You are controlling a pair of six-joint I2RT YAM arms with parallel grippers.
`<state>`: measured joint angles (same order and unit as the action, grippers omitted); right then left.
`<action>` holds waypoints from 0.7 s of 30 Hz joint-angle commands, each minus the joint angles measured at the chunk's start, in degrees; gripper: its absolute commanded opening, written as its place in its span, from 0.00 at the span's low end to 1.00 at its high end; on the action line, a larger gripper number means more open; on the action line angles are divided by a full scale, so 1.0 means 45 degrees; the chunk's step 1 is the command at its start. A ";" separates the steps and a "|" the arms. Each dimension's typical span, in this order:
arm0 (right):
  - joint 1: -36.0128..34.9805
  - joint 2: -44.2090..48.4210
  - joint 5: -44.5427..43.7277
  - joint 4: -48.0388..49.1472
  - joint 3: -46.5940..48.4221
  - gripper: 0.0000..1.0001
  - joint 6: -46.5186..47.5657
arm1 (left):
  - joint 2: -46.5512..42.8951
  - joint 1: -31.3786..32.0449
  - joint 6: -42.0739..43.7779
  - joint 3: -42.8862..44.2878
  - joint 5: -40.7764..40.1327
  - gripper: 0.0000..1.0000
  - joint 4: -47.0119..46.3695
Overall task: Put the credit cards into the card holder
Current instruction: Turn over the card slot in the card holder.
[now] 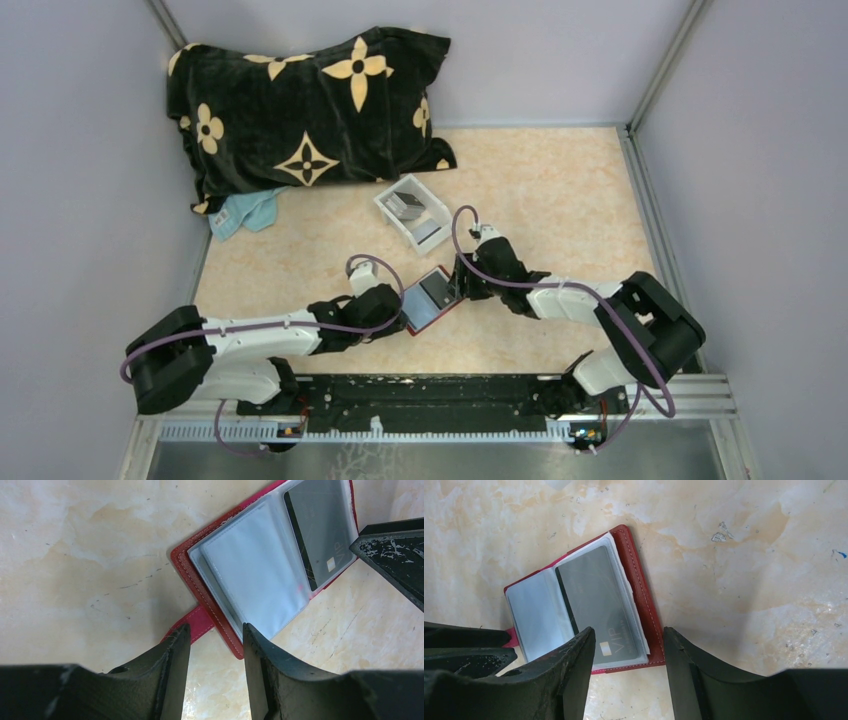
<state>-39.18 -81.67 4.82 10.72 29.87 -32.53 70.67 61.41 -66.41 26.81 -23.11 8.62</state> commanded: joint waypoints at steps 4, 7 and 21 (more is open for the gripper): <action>0.0152 -0.0539 0.0819 0.0796 -0.1124 0.53 -0.0302 | 0.0921 0.0041 0.0119 -0.0036 -0.0335 0.50 -0.0113; 0.0142 -0.0624 0.1477 0.1433 -0.1527 0.53 -0.0564 | 0.1315 0.0031 0.0131 0.0062 -0.0284 0.50 -0.0099; -0.0083 0.0479 0.3307 0.3632 -0.2573 0.53 -0.1698 | 0.1790 0.0040 0.0133 -0.0020 -0.0291 0.48 -0.0292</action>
<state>-38.13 -81.62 15.33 29.58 19.88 -38.61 75.05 61.43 -65.95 28.58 -25.08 6.13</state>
